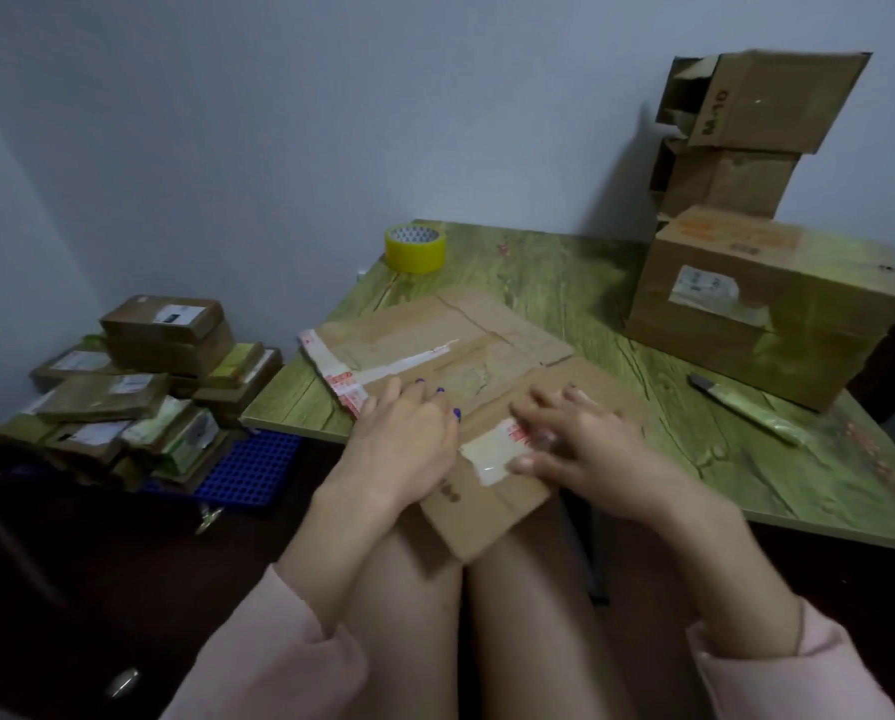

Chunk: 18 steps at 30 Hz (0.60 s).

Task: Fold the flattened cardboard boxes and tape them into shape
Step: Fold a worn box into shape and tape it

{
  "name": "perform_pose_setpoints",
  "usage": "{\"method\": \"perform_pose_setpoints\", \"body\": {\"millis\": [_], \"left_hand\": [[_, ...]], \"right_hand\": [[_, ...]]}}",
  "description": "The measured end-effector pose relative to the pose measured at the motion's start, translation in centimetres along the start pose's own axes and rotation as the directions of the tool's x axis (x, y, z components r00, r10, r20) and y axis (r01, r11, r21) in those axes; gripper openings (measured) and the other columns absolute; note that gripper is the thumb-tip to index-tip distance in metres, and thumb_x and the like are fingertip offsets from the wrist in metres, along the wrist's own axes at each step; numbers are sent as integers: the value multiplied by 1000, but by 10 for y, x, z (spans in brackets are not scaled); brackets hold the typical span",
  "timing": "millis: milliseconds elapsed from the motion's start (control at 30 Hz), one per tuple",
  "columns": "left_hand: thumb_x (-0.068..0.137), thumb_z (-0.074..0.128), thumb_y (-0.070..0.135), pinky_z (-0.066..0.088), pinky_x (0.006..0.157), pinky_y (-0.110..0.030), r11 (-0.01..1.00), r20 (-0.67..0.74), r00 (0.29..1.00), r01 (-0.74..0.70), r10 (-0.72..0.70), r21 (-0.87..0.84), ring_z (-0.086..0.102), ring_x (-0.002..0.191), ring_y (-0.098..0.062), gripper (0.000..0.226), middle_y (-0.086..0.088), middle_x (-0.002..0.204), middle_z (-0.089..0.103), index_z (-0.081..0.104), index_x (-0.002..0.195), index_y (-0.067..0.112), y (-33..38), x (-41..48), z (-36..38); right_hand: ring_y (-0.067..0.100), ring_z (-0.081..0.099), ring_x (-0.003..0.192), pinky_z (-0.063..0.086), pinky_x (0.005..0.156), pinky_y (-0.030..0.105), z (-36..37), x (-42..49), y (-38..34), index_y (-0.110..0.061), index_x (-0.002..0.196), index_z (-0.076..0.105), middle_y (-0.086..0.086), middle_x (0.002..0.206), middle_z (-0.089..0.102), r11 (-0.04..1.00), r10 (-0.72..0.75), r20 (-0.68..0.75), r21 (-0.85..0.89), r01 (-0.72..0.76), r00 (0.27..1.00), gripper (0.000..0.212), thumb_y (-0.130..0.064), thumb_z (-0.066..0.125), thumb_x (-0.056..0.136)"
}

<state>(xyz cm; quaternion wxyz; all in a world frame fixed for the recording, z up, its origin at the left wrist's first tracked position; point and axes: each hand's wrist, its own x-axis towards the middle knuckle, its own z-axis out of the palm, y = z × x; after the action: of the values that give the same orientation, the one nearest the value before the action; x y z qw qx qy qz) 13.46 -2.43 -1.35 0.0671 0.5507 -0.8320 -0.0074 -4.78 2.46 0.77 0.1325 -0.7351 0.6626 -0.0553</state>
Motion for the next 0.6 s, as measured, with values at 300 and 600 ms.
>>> {"method": "perform_pose_setpoints", "body": {"millis": [300, 600], "left_hand": [[91, 58, 18, 20, 90, 7, 757, -211, 973, -205, 90, -621, 39, 119, 7, 44, 13, 142, 43, 49, 134, 23, -6, -31, -13], [46, 51, 94, 12, 117, -36, 914, 14, 977, 206, -215, -348, 8, 146, -16, 128, 2, 159, 10, 22, 149, 24, -74, -40, -13]], "right_hand": [[30, 50, 121, 41, 98, 49, 9, -10, 20, -18, 118, 65, 7, 133, 57, 992, 115, -530, 101, -73, 840, 30, -31, 55, 93], [15, -2, 147, 4, 112, 58, 21, -22, -2, -30, 151, 9, -6, 160, 2, 996, 70, -202, 65, -58, 977, 101, -67, 62, 72]]}}
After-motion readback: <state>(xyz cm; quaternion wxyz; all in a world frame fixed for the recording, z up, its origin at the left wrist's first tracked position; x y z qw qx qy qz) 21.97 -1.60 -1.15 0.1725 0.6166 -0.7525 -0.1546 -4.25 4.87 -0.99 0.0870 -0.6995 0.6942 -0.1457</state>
